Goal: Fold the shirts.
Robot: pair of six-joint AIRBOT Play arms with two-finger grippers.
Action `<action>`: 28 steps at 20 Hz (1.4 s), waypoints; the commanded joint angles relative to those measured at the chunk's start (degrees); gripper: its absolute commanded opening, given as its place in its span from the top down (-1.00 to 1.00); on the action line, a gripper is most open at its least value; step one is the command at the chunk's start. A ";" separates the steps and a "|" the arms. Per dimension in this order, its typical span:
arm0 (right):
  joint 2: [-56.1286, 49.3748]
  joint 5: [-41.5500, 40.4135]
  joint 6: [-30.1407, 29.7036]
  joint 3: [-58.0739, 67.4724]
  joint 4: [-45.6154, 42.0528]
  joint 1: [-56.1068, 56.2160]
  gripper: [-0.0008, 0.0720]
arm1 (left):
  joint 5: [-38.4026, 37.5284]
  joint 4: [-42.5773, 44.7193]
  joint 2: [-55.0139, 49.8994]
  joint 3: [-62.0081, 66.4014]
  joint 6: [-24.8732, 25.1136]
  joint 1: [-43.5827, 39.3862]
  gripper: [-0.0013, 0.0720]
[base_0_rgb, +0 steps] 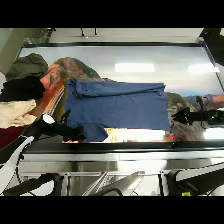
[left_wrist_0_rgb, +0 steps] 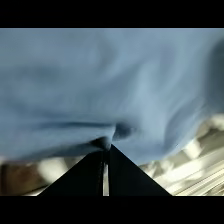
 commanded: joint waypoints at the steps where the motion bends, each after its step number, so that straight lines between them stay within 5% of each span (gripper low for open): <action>1: -0.04 -0.59 0.68 -0.04 -4.26 1.14 0.03 | 0.87 -7.10 2.97 -0.31 3.63 1.18 0.92; 11: 0.00 3.17 1.14 -1.84 -6.47 13.27 0.03 | -1.42 -8.07 11.69 -0.31 5.42 8.26 0.92; 12: 0.20 3.39 0.92 -1.81 -6.43 14.03 0.19 | -1.22 -9.18 11.69 -0.31 6.23 8.35 0.92; 13: 0.57 3.45 0.92 -1.81 -6.49 14.16 0.64 | -1.42 -10.19 11.69 -0.15 6.69 8.63 0.92; 15: 2.38 3.85 0.94 -1.81 -6.71 13.09 0.93 | -4.42 -10.23 11.69 2.27 7.96 10.03 0.93; 24: 13.79 3.41 3.80 -1.81 -9.42 3.89 0.92 | -18.01 -9.81 11.69 18.56 6.71 14.21 0.93; 28: 15.15 -1.27 0.87 -0.70 0.33 5.53 0.92 | -17.97 -9.88 7.76 26.45 4.96 13.35 0.93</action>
